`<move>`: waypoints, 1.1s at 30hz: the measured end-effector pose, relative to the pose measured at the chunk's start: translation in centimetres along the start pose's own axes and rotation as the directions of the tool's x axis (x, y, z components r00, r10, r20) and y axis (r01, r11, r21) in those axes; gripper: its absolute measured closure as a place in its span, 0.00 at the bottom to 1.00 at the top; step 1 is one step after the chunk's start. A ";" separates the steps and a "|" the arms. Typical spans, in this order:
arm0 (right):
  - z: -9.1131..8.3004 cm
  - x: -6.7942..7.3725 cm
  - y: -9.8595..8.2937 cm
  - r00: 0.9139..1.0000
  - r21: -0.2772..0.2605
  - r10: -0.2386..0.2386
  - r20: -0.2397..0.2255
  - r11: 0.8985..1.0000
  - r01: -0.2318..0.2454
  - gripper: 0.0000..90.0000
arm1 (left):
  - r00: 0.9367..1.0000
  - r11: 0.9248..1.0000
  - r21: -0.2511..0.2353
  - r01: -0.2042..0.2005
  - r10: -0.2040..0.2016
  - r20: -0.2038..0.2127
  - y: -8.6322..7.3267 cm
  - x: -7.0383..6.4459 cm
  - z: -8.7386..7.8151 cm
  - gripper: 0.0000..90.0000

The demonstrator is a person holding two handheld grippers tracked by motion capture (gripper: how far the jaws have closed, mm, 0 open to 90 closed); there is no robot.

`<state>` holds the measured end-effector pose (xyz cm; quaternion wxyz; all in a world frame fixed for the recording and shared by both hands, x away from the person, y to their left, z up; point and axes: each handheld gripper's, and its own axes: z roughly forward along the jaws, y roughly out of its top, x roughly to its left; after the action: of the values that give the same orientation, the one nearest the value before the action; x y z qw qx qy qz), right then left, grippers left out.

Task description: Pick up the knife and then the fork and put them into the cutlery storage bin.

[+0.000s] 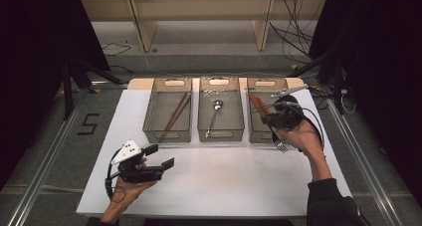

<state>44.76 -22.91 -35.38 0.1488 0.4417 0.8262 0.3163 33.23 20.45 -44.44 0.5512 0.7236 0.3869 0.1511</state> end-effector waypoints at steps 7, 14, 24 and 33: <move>-0.2 -0.8 0.8 1.000 -0.021 0.014 0.009 1.000 -0.014 0.87 | 1.000 1.000 -0.002 0.001 -0.001 0.001 0.0 0.0 0.0 0.19; -0.4 -1.7 1.6 0.999 -0.048 0.027 0.029 0.999 -0.026 0.87 | 1.000 1.000 0.000 0.000 0.000 0.000 0.0 0.0 0.0 0.19; -0.4 -3.2 2.8 0.996 -0.079 0.070 0.057 0.995 -0.065 0.87 | 1.000 1.000 -0.001 0.000 0.000 -0.001 0.0 0.0 0.0 0.19; 0.0 -4.3 3.6 0.993 -0.088 0.089 0.073 0.993 -0.083 0.87 | 1.000 1.000 -0.001 0.000 0.000 -0.001 0.0 -0.1 0.0 0.19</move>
<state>49.50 -25.03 -33.20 0.1855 0.4821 0.7860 0.3398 33.22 20.39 -44.43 0.5516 0.7232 0.3870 0.1516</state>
